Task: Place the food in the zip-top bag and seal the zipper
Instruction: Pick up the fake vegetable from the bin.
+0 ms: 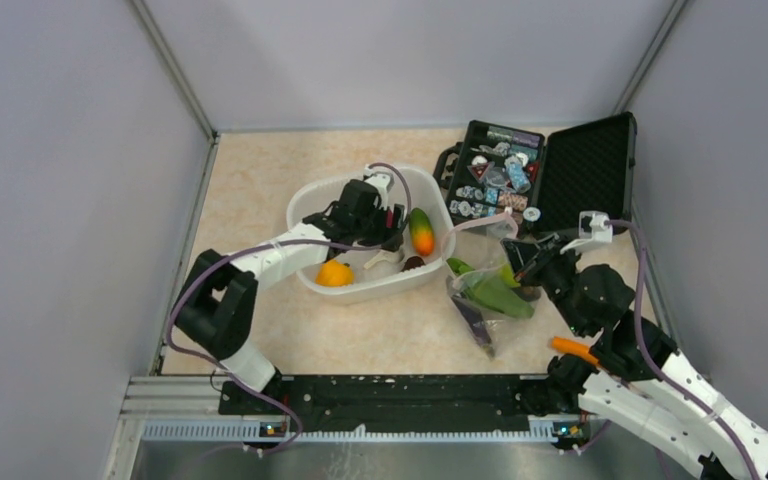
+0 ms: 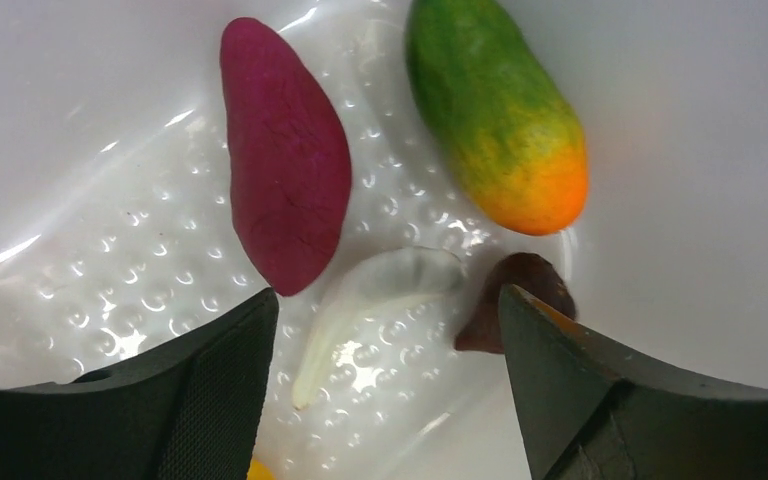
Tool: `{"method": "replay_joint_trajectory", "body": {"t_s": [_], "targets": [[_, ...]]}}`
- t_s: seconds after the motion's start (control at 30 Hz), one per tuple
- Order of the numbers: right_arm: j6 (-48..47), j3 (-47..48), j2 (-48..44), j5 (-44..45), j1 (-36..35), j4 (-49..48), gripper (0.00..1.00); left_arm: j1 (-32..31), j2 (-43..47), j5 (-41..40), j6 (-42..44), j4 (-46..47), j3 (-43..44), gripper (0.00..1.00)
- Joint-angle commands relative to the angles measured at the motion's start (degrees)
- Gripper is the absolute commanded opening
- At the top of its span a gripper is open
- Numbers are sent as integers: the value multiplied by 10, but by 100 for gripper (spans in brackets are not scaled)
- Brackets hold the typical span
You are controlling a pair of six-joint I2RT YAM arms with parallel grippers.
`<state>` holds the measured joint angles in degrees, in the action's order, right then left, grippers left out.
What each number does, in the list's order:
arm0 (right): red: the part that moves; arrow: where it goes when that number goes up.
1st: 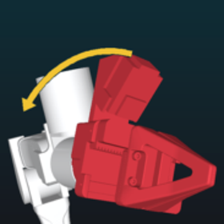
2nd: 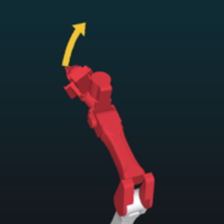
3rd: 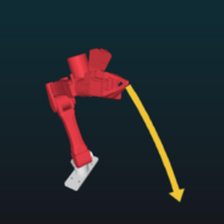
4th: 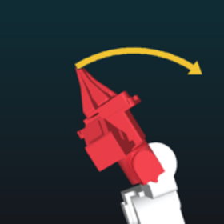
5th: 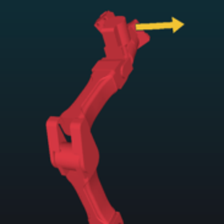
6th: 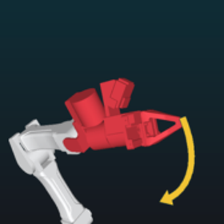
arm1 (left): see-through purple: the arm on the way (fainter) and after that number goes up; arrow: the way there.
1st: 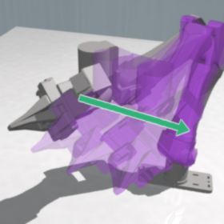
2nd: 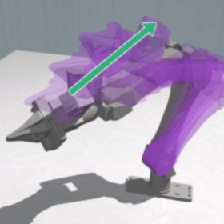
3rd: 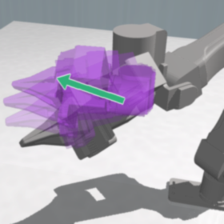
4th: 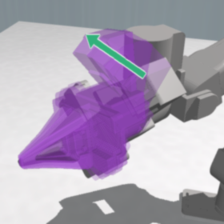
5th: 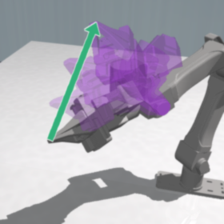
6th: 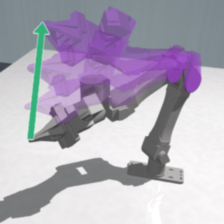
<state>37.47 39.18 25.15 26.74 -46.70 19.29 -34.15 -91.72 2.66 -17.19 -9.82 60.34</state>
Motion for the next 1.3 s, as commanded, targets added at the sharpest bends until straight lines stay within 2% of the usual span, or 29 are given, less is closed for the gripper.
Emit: {"method": "replay_joint_trajectory", "body": {"t_s": [0.0, 0.2, 0.33, 0.8, 0.87, 1.07, 1.27], "targets": [[-6, 24, 6, -1, -1, -28, 0, 3, -42, -81, 34, 51, 20, 81], [-7, 33, 19, -4, -1, -20, 0, 13, -99, -143, 78, 69, 54, 82], [-5, 26, 20, 2, -1, -28, 0, 18, -114, -142, 76, 80, 55, 84], [-13, 28, 38, -5, -1, -31, 0, 37, -170, -12, 85, 155, 52, 78], [-13, 28, 36, -5, -1, -31, 0, 41, -168, -9, 77, 160, 52, 73], [-14, 28, 34, -7, -1, -32, 0, 45, -144, -18, 52, 170, 45, 45], [-13, 27, 25, -6, -1, -30, 0, 46, -59, -14, 48, 179, 5, 38]]}}
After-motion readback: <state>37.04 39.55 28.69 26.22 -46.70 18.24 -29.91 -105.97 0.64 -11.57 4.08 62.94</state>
